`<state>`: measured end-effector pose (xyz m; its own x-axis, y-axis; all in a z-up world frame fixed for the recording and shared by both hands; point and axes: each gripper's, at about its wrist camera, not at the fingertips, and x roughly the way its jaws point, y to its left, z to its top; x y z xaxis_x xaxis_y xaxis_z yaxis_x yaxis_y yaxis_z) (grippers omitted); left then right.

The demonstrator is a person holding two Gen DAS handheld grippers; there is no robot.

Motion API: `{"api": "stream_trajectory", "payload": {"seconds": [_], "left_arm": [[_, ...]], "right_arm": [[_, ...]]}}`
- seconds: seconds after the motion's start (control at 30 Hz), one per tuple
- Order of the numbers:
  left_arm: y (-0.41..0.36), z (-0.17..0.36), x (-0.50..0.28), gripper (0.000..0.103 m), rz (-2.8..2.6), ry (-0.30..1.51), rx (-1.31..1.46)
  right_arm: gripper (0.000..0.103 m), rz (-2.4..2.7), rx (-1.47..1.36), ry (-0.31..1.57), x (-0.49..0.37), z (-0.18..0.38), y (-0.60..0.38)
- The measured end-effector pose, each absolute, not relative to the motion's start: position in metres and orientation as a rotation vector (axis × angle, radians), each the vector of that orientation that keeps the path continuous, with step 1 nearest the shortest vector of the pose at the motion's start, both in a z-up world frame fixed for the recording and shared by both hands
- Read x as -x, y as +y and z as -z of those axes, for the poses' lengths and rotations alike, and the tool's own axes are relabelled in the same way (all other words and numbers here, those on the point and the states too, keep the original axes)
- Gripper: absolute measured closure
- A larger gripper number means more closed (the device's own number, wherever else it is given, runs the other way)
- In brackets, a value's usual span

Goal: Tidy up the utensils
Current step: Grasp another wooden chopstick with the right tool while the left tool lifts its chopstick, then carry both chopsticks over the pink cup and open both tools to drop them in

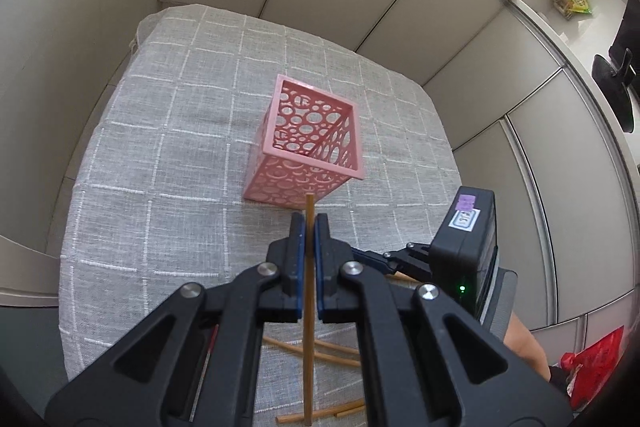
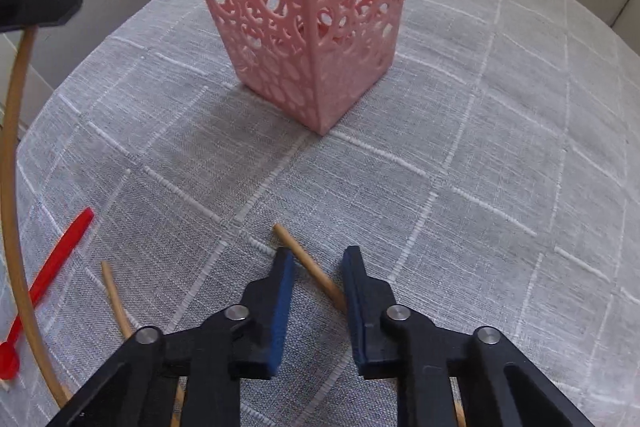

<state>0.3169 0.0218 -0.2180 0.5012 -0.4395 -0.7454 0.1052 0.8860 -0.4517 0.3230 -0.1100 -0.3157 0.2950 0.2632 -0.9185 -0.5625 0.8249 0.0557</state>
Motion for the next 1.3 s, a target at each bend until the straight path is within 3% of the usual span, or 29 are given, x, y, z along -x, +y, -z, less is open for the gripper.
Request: {"api": "stream_trajectory", "payload": {"seconds": [0.23,0.53,1.3], "left_arm": [[0.017,0.207,-0.309,0.098,0.328,0.946,0.338],[0.004,0.198,-0.306,0.098,0.314,0.914,0.297],[-0.004,0.076,-0.256,0.098,0.250,0.640,0.129]], "right_arm": [[0.101,-0.644,0.374,1.107,-0.333,0.313,-0.111],[0.101,-0.601,0.391,1.073,-0.333,0.304,-0.129],[0.101,-0.298,0.177,0.548,-0.242,0.085,-0.181]]}}
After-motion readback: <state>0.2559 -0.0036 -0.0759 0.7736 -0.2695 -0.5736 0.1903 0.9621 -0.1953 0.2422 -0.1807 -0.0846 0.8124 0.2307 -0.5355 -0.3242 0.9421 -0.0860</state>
